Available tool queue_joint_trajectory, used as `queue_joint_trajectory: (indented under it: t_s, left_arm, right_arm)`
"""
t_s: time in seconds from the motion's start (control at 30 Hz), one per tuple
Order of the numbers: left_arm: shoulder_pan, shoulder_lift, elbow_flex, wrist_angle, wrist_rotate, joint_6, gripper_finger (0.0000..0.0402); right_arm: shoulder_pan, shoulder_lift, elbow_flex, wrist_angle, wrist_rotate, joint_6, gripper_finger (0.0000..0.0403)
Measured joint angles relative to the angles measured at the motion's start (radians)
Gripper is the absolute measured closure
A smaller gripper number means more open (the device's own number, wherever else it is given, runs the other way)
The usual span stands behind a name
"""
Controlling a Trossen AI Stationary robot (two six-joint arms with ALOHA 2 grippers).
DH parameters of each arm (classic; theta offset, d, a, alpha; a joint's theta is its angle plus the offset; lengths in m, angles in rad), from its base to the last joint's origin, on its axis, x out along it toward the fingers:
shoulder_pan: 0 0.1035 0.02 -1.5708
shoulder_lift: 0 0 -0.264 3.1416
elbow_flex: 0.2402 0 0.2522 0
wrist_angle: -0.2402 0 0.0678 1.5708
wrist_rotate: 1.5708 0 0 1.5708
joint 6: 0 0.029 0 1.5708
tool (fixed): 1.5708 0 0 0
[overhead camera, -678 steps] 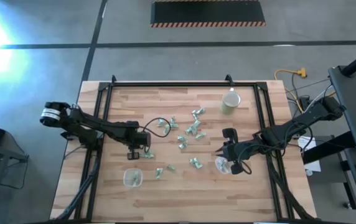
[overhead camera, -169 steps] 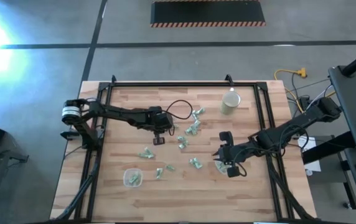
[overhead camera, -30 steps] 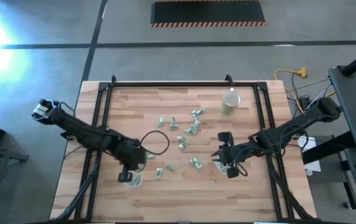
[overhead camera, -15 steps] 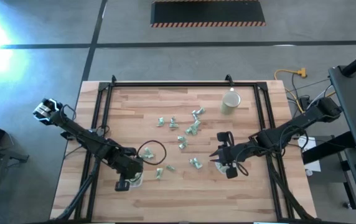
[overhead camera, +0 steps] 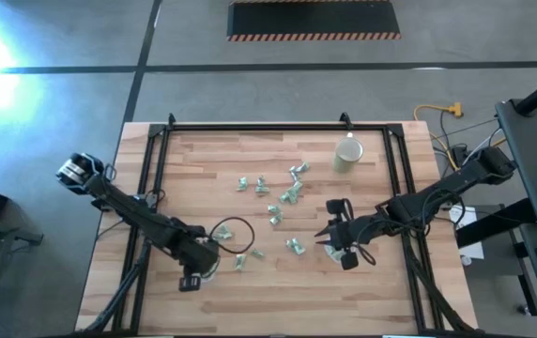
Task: Pick and place Stevia / Truvia into bins
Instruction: Put the stevia packet into the left transparent container, then put the stevia packet into the right transparent container
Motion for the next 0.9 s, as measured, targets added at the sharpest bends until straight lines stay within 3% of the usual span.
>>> queue_joint_trajectory:
  t_s: [0.13, 0.5, 0.9]
  left_arm:
    - [0.000, 0.018, 0.000, -0.002, 0.000, -0.037, 0.0383]
    - [-0.020, 0.022, 0.000, -0.003, 0.035, -0.130, 0.0276]
    - [-0.044, -0.096, 0.016, -0.110, 0.004, -0.313, 0.0267]
  right_arm:
    - [0.000, 0.000, -0.003, -0.002, -0.001, -0.016, 0.0335]
    - [0.000, 0.000, -0.004, 0.010, -0.001, -0.122, 0.0335]
    - [0.000, 0.000, -0.004, 0.009, 0.000, -0.191, 0.0335]
